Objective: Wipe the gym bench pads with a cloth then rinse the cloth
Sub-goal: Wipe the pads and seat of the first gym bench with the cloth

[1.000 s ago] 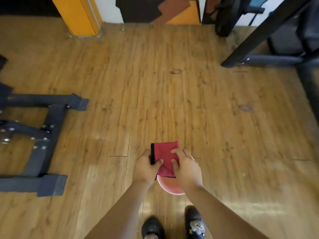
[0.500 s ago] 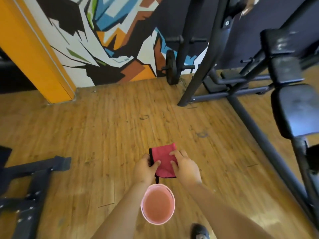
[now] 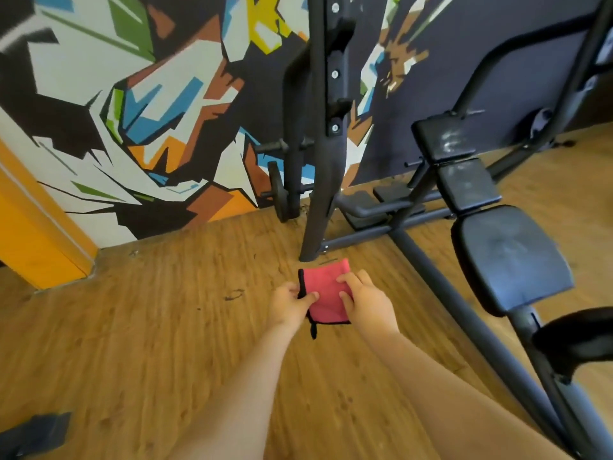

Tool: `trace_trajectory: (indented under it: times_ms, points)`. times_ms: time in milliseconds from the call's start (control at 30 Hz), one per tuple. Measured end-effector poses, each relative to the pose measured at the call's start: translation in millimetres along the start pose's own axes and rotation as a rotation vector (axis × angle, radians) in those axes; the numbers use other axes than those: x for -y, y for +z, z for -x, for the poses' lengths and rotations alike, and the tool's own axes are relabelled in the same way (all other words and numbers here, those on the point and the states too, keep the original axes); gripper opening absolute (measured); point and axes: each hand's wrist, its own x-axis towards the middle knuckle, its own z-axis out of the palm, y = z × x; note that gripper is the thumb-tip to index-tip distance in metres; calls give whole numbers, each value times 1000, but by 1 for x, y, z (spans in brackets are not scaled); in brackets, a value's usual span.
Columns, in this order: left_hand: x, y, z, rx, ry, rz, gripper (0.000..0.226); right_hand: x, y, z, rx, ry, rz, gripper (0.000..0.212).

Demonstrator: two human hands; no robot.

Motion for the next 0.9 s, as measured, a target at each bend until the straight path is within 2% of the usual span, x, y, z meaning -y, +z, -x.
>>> trace_trajectory:
  times_ms: [167, 267, 533, 700, 900]
  points:
    - [-70, 81, -43, -3, 66, 1, 33, -68, -60, -64, -50, 32, 42, 32]
    - [-102, 114, -63, 4, 118, -49, 26, -96, -82, -96, -75, 71, 29, 33]
    - [-152, 157, -145, 56, 195, -204, 33, -138, -108, -177, -121, 80, -20, 30]
    - [-196, 181, -229, 139, 247, -236, 28, -168, -123, -258, -192, 95, -20, 26]
    - [-258, 223, -328, 239, 351, -300, 37, -200, -149, -356, -284, 184, 2, 26]
